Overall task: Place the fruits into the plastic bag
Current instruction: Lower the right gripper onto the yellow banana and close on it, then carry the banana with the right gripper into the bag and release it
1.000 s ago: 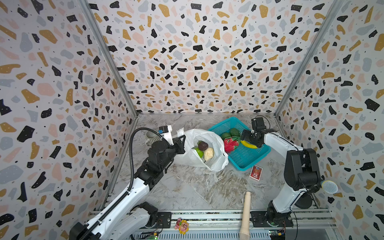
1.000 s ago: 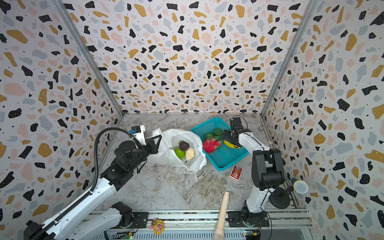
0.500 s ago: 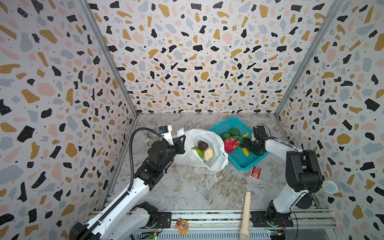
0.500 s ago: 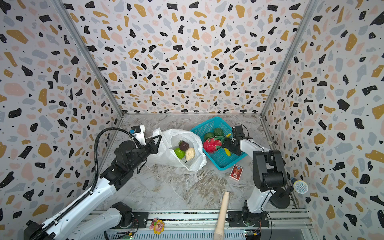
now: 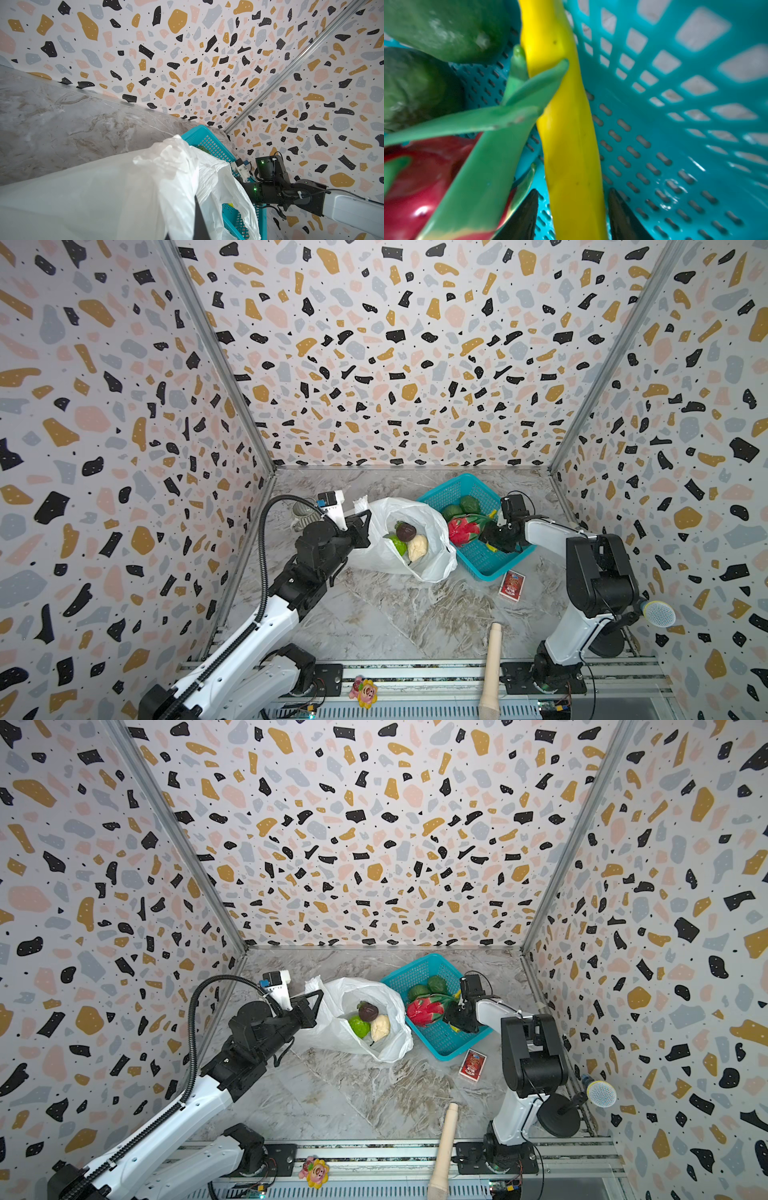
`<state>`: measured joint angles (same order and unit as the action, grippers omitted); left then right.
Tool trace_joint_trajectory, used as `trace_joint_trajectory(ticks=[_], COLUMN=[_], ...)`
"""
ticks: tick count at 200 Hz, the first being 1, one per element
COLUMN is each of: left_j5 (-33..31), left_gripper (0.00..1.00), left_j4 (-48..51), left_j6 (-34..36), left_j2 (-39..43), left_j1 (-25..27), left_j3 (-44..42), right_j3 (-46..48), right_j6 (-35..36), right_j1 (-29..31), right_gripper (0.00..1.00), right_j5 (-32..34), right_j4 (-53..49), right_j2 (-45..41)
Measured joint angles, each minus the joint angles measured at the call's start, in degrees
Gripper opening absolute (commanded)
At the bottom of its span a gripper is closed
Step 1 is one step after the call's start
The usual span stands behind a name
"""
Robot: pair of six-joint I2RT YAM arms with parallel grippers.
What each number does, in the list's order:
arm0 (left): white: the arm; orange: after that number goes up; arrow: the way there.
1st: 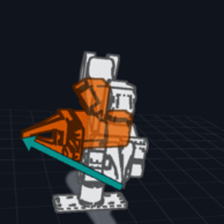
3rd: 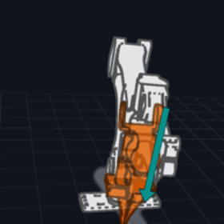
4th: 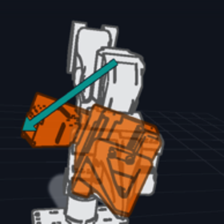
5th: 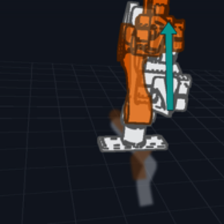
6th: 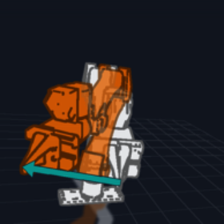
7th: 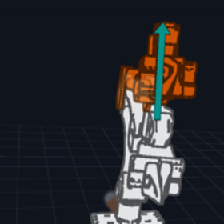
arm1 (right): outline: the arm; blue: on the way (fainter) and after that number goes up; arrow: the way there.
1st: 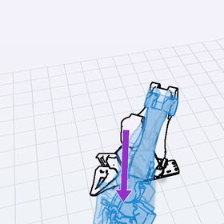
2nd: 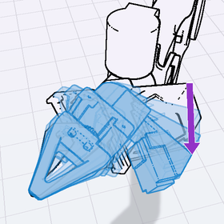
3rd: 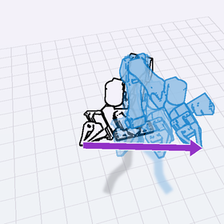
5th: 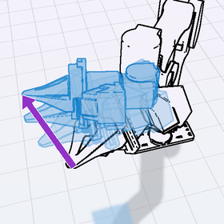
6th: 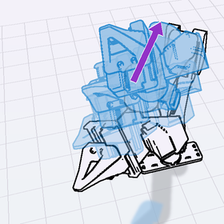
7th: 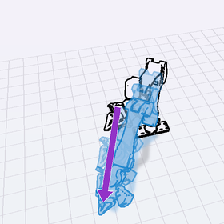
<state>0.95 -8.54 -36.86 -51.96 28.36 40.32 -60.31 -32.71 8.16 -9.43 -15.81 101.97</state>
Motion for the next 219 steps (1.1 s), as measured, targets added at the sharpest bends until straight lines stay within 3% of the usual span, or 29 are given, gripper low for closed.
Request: trace_joint_trajectory(ticks=[27, 47, 82, 141, 183, 219], left_j5=[0.0, 0.0, 0.0, 0.0, 0.0, 0.0], left_gripper=[0.00, 0.00, 0.00, 0.00, 0.00, 0.00], left_j4=[0.0, 0.0, 0.0, 0.0, 0.0, 0.0], left_j6=[0.0, 0.0, 0.2, 0.3, 0.3, 0.2], left_j2=[0.0, 0.0, 0.0, 0.0, 0.0, 0.0], left_j1=[0.0, 0.0, 0.0, 0.0, 0.0, 0.0], left_j3=[0.0, 0.0, 0.0, 0.0, 0.0, 0.0], right_j3=[0.3, 1.1, 4.0, 5.7, 5.7, 5.5], right_j6=[0.3, 0.4, 0.2, 0.6, 4.6, 11.4], right_j1=[0.2, 0.6, 0.6, 1.5, 8.2, 16.7], right_gripper=[0.25, 0.19, 0.18, 0.17, 0.19, 0.22], right_j5=[-0.1, 0.1, 1.1, 3.2, 4.9, -1.9], right_j4=[0.2, 1.0, -0.7, -2.4, 2.2, 6.4], right_j2=[0.2, -0.5, -5.9, -26.7, -37.5, -38.8])
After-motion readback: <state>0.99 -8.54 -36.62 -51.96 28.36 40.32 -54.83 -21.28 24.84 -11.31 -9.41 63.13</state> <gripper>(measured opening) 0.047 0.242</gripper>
